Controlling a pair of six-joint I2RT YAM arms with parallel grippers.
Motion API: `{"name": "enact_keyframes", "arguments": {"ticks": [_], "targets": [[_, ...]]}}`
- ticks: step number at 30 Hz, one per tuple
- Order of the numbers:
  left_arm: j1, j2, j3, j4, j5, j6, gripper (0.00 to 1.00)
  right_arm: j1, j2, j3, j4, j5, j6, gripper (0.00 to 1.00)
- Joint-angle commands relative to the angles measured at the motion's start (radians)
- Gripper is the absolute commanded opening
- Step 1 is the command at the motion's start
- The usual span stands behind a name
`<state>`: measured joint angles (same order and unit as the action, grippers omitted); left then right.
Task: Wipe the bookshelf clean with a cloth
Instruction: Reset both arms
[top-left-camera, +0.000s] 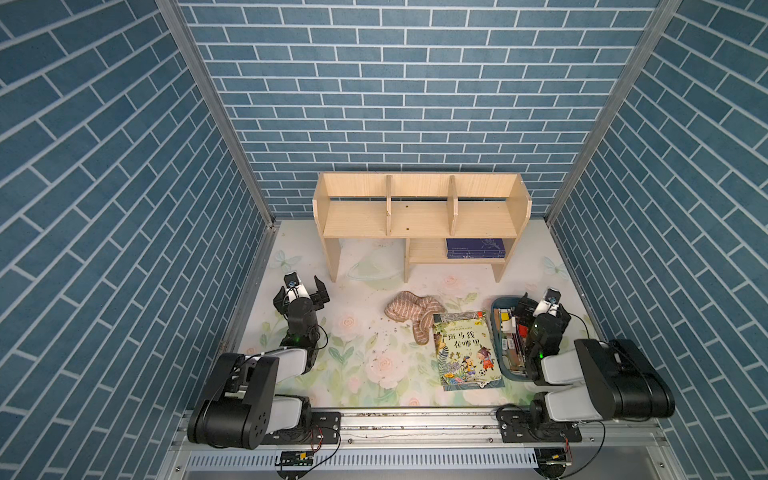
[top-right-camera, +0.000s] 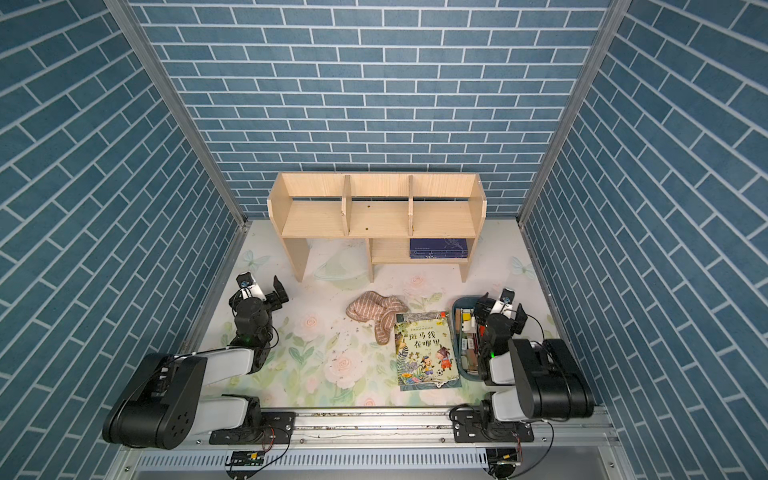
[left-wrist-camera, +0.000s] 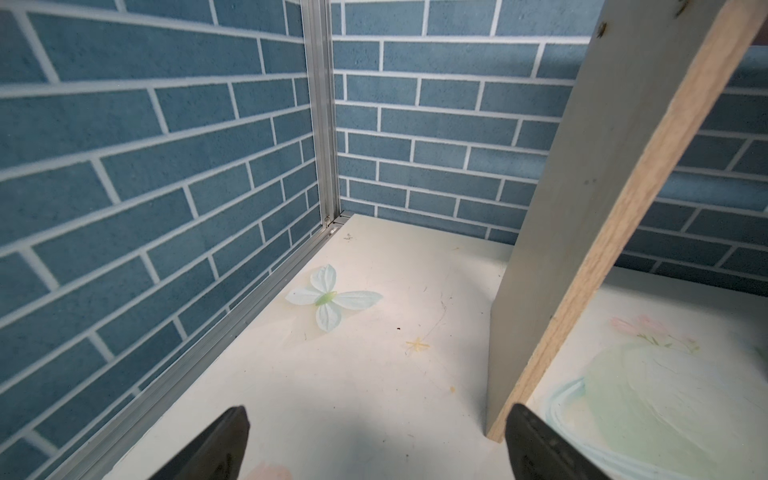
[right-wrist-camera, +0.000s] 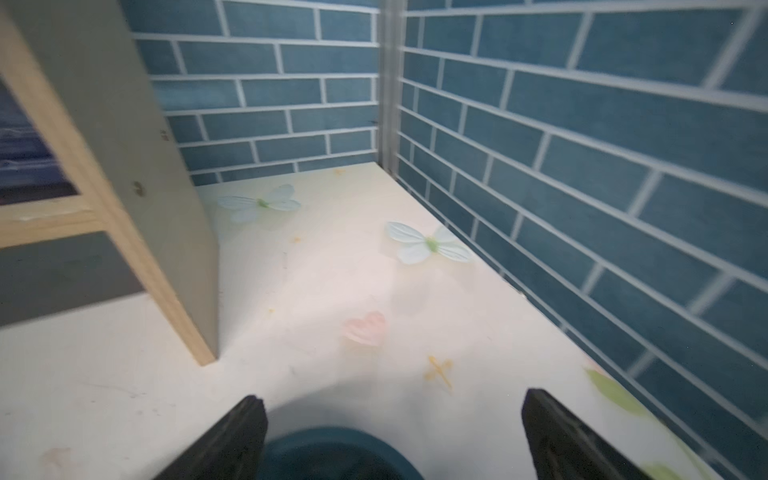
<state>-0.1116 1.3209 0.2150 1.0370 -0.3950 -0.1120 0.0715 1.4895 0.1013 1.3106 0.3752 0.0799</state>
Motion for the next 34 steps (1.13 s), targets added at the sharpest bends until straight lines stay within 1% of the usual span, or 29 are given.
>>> {"name": "enact_keyframes", "arguments": {"ticks": [1, 2, 3, 4, 5, 6, 7, 8, 9, 10, 12, 13, 14, 15, 17, 18, 20, 21, 23, 24, 26, 34], "targets": [[-0.009, 0.009, -0.011, 0.080, -0.015, 0.085, 1.00, -0.014, 0.035, 0.079, 0.046, -0.164, -0.068, 1.00], [-0.038, 0.005, -0.014, 0.100, -0.072, 0.121, 1.00, -0.009, 0.044, 0.075, 0.063, -0.162, -0.072, 1.00], [-0.041, -0.004, -0.019, 0.097, -0.082, 0.104, 1.00, -0.011, 0.030, 0.083, 0.022, -0.159, -0.066, 1.00], [-0.015, 0.001, -0.049, 0.166, -0.048, 0.070, 1.00, -0.009, 0.046, 0.077, 0.067, -0.159, -0.072, 1.00], [0.012, 0.024, -0.091, 0.260, -0.019, 0.037, 1.00, -0.009, 0.032, 0.084, 0.025, -0.154, -0.067, 1.00], [0.028, 0.065, -0.102, 0.308, -0.017, 0.022, 1.00, -0.008, 0.044, 0.078, 0.049, -0.155, -0.072, 1.00], [0.034, 0.111, -0.105, 0.364, 0.029, 0.039, 1.00, -0.007, 0.037, 0.080, 0.047, -0.153, -0.069, 1.00], [0.033, 0.155, -0.093, 0.364, 0.075, 0.071, 1.00, -0.006, 0.037, 0.079, 0.048, -0.153, -0.071, 1.00], [0.025, 0.207, -0.079, 0.413, 0.082, 0.095, 1.00, -0.006, 0.039, 0.078, 0.052, -0.151, -0.072, 1.00], [0.032, 0.179, -0.039, 0.295, 0.118, 0.074, 1.00, -0.007, 0.037, 0.078, 0.045, -0.151, -0.072, 1.00], [0.047, 0.191, -0.058, 0.363, 0.112, 0.054, 1.00, -0.006, 0.036, 0.080, 0.041, -0.151, -0.071, 1.00], [0.054, 0.179, -0.051, 0.310, 0.090, 0.036, 1.00, -0.005, 0.042, 0.079, 0.051, -0.151, -0.073, 1.00], [0.055, 0.197, -0.054, 0.346, 0.080, 0.043, 1.00, -0.006, 0.036, 0.080, 0.039, -0.151, -0.071, 1.00], [0.055, 0.183, -0.042, 0.299, 0.076, 0.035, 1.00, -0.006, 0.039, 0.079, 0.050, -0.151, -0.072, 1.00], [0.041, 0.198, -0.038, 0.319, 0.042, 0.049, 1.00, -0.006, 0.037, 0.080, 0.046, -0.151, -0.072, 1.00], [0.035, 0.187, -0.026, 0.275, 0.040, 0.047, 1.00, -0.005, 0.038, 0.080, 0.047, -0.151, -0.072, 1.00], [0.032, 0.194, -0.034, 0.313, 0.037, 0.050, 1.00, -0.005, 0.038, 0.080, 0.047, -0.151, -0.072, 1.00], [0.033, 0.186, -0.028, 0.282, 0.041, 0.047, 1.00, -0.005, 0.037, 0.080, 0.045, -0.151, -0.072, 1.00], [0.033, 0.193, -0.032, 0.304, 0.039, 0.050, 1.00, -0.005, 0.037, 0.080, 0.044, -0.151, -0.072, 1.00], [0.033, 0.187, -0.030, 0.285, 0.042, 0.047, 1.00, -0.005, 0.038, 0.080, 0.045, -0.150, -0.072, 1.00], [0.033, 0.192, -0.032, 0.304, 0.040, 0.050, 1.00, -0.006, 0.038, 0.080, 0.045, -0.151, -0.072, 1.00], [0.033, 0.190, -0.031, 0.295, 0.042, 0.049, 1.00, -0.005, 0.037, 0.083, 0.038, -0.152, -0.074, 1.00]]}}
